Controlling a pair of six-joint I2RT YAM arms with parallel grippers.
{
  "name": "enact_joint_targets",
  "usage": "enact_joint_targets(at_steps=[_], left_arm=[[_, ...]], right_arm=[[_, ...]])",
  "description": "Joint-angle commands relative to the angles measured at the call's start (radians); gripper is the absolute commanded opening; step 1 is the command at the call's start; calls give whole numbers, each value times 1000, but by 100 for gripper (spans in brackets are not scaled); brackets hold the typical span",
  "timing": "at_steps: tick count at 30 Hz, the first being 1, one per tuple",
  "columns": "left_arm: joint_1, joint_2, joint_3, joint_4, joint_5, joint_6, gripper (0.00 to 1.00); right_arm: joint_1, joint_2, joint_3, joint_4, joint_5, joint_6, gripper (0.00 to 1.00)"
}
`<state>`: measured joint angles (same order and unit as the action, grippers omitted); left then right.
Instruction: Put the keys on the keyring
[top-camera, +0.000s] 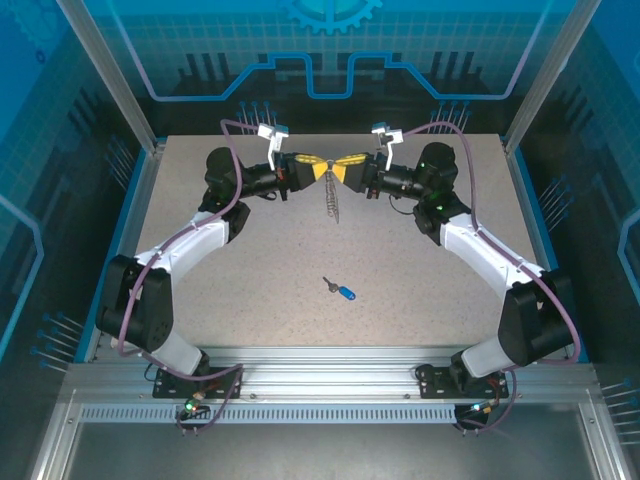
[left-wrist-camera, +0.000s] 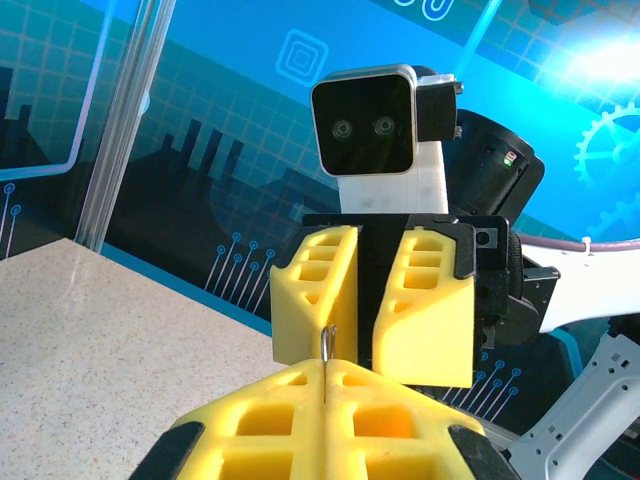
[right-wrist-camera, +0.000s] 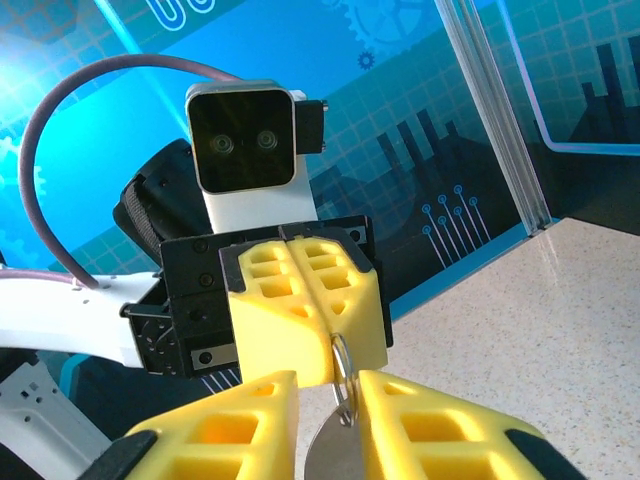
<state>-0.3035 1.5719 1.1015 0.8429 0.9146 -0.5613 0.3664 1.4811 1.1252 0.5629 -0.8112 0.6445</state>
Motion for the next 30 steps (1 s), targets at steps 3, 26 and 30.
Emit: enact_joint_targets(at_steps=[3, 26, 30], left_arm=[[-11, -34, 0, 10, 5, 39, 0], [-16, -26, 30, -13, 29, 35, 18], [-16, -20, 37, -16, 38, 35, 22]], right_arm=[[14, 14, 44, 36, 0, 4, 16], [2, 11, 80, -80, -51, -97, 0], [0, 11, 84, -98, -53, -107, 0]])
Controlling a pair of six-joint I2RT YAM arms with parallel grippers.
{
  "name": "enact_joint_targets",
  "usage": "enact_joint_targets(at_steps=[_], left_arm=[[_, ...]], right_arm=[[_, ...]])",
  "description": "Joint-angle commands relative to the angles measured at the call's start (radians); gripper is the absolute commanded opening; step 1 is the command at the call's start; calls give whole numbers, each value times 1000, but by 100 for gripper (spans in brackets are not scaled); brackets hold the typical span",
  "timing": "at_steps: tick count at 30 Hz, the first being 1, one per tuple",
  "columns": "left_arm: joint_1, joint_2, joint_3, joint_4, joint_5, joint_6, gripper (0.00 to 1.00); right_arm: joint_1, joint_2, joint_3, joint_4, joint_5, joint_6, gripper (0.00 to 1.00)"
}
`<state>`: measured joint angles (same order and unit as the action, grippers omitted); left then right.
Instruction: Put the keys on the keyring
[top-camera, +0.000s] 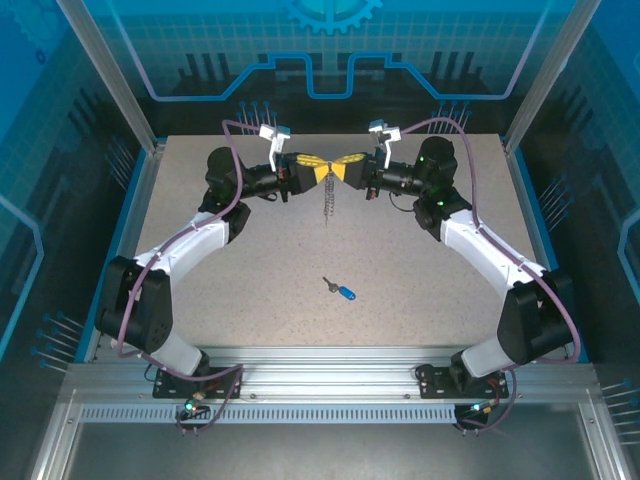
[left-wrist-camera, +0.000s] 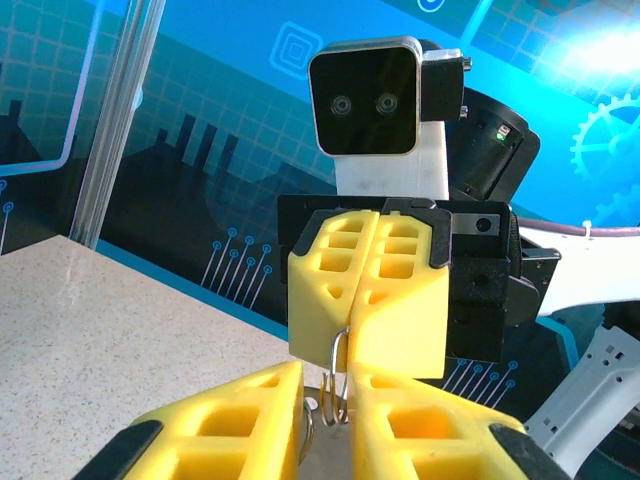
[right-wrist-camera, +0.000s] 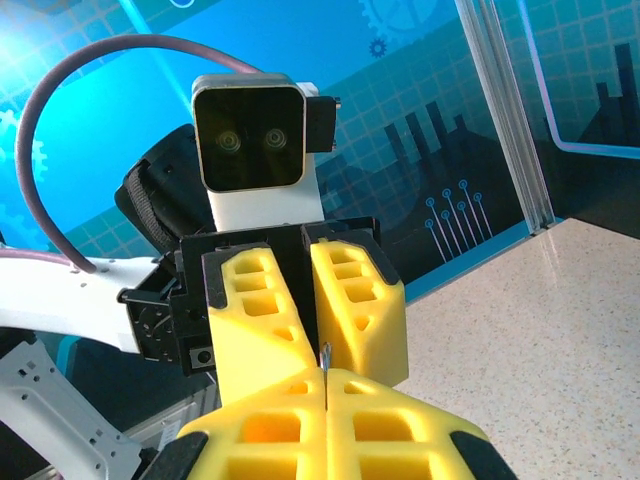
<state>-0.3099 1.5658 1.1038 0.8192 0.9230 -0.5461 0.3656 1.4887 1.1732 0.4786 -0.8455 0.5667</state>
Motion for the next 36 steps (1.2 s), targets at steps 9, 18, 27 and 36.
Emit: enact_joint_targets(at_steps=[9, 18, 27, 36], left_arm=[[-9, -3, 59, -18, 46, 33, 18], [-9, -6, 51, -53, 63, 49, 27], [-9, -9, 41, -101, 64, 77, 33], [-11, 3, 57, -100, 63, 73, 24]], right_arm=[[-2, -1, 39, -46, -22, -49, 0], [-10, -5, 38, -45, -15, -47, 0], [-15, -11, 32, -45, -14, -44, 0], [-16, -13, 31, -49, -19, -47, 0]])
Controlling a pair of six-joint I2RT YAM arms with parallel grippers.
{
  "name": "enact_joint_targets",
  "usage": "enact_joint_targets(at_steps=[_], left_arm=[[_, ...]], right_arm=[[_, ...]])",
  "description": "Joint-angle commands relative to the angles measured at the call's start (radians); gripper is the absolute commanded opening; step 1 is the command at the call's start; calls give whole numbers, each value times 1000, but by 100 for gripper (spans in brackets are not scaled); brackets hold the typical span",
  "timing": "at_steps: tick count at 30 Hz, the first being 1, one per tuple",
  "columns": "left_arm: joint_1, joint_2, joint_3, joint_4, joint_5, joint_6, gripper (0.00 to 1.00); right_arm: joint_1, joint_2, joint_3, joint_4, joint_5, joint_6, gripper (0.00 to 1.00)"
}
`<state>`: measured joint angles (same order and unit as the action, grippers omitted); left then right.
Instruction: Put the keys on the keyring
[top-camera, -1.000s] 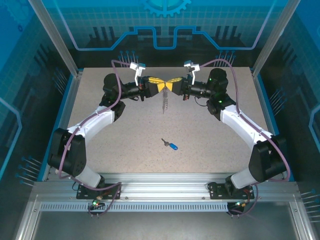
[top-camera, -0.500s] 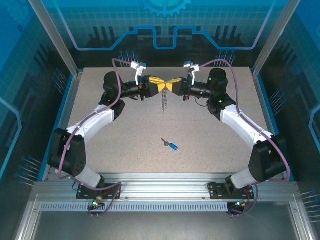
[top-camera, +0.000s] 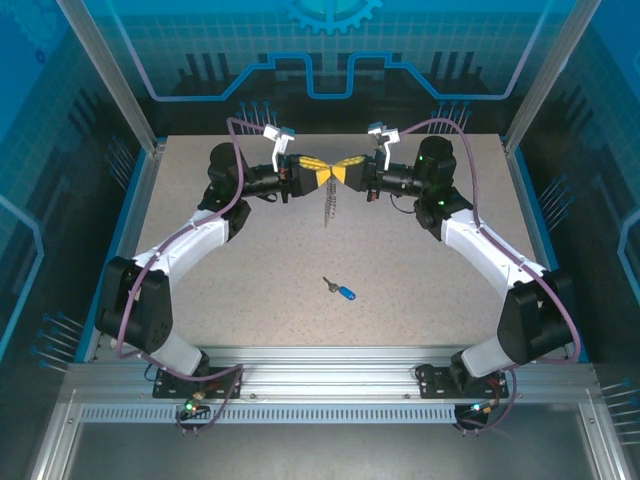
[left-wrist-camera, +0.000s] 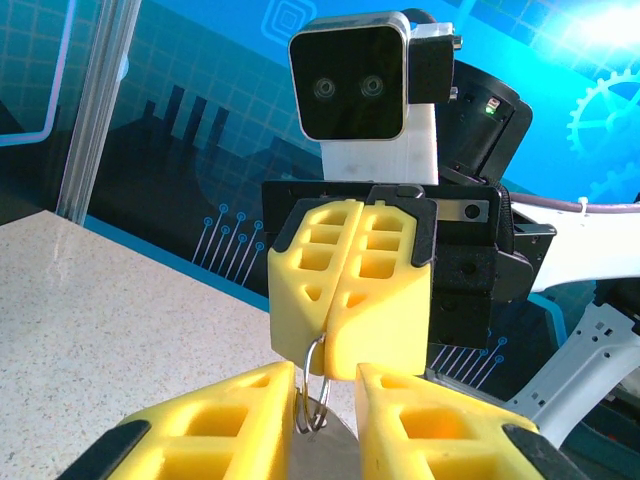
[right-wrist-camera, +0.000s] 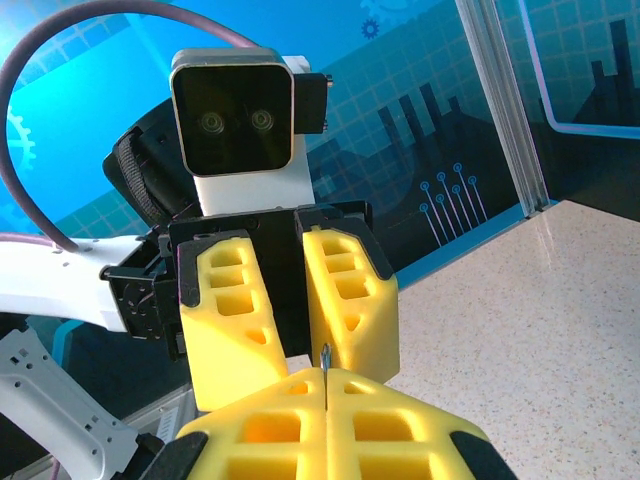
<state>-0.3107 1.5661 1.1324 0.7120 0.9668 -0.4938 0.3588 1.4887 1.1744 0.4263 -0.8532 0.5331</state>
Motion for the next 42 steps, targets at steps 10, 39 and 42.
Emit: enact_joint_targets(at_steps=[10, 39, 42], left_arm=[[-13, 12, 38, 9, 25, 18, 22], [-22, -66, -110, 13, -120, 71, 0], [-19, -109, -163, -6, -153, 93, 0]], right_arm=[[-10, -11, 30, 8, -12, -12, 0], [-50, -143, -71, -181, 168, -11, 81], [-57, -204, -106, -308, 223, -65, 94]])
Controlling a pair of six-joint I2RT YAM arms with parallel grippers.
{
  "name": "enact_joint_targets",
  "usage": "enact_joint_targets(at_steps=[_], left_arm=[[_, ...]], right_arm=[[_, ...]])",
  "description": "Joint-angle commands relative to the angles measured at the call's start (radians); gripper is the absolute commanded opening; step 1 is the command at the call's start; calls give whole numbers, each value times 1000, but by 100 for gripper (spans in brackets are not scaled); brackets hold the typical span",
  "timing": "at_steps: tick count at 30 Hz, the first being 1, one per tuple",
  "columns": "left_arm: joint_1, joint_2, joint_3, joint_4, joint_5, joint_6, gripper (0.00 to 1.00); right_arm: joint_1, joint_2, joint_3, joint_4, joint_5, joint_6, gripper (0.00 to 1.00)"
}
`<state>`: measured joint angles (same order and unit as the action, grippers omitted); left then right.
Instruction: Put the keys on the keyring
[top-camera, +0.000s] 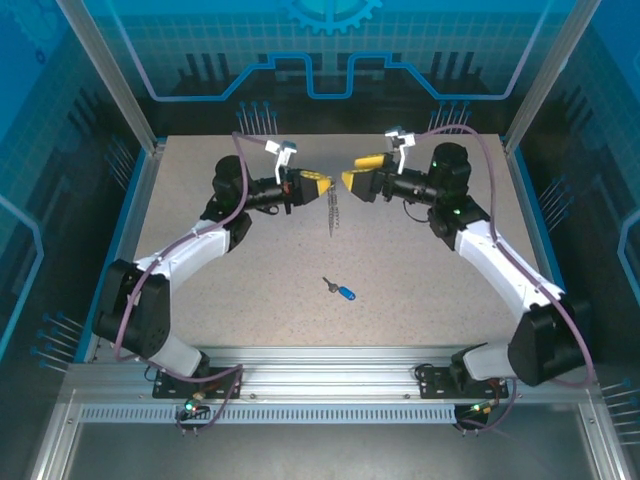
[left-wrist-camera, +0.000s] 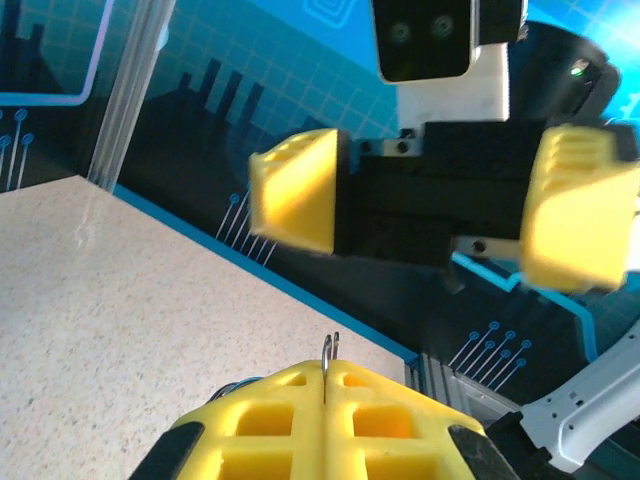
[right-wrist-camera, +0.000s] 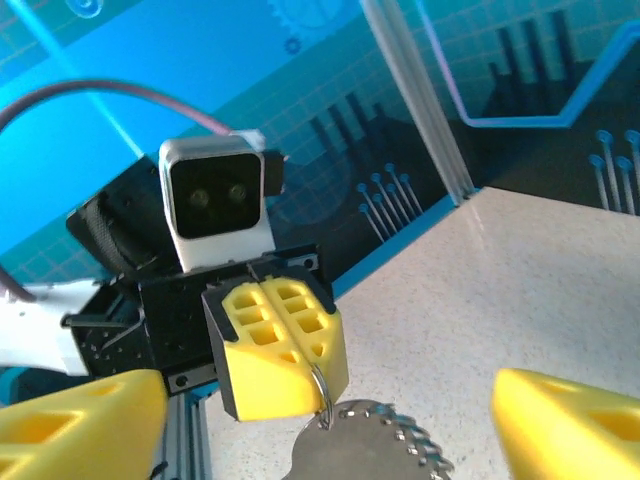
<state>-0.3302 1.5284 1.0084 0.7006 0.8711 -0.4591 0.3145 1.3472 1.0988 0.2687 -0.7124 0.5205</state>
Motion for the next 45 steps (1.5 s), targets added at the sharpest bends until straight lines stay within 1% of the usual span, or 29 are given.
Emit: enact_joint_targets(at_steps=[1, 3, 5, 7, 8, 9, 11, 12, 15, 18, 22, 23, 27, 29, 33, 37, 45], left_arm=[[0, -86, -55, 1, -67, 62, 0], [2, -129, -92, -15, -89, 75, 0], [3, -176, -126, -31, -108, 86, 0], [5, -227, -162, -43, -121, 91, 0], [5, -257, -177, -56, -127, 93, 0], [4, -287, -193, -73, -131, 96, 0], [4, -348, -223, -103, -145, 103, 0], [4, -382, -240, -122, -155, 112, 0], [4, -471, -280, -170, -168, 129, 0], [3, -559, -332, -187, -185, 127, 0], [3, -633, -376, -250, -204, 126, 0], [3, -650, -385, -266, -211, 125, 0], [3, -707, -416, -306, -230, 116, 0], [2, -734, -421, -338, -240, 120, 0], [2, -779, -422, -396, -258, 126, 0], [2, -788, -421, -420, -262, 128, 0], [0, -764, -447, -372, -269, 109, 0]], right_arm=[[-10, -81, -35, -198, 103, -72, 100], [-3, -120, -52, -286, 147, -104, 100], [-5, -154, -74, -336, 176, -89, 100], [-14, -185, -106, -352, 236, -19, 100], [-22, -200, -120, -385, 311, 47, 100], [-30, -208, -133, -390, 356, 75, 100], [-60, -208, -168, -354, 301, 69, 100], [-66, -202, -176, -363, 294, 75, 100], [-54, -182, -194, -413, 332, 68, 100], [-27, -144, -214, -436, 332, 36, 100], [43, -72, -214, -509, 345, -42, 100], [77, -46, -209, -535, 366, -67, 98], [213, 55, -185, -608, 494, -109, 82], [273, 108, -178, -627, 567, -109, 78], [356, 198, -173, -661, 714, -89, 75], [401, 231, -196, -643, 752, -60, 73], [481, 290, -180, -662, 833, -50, 73]])
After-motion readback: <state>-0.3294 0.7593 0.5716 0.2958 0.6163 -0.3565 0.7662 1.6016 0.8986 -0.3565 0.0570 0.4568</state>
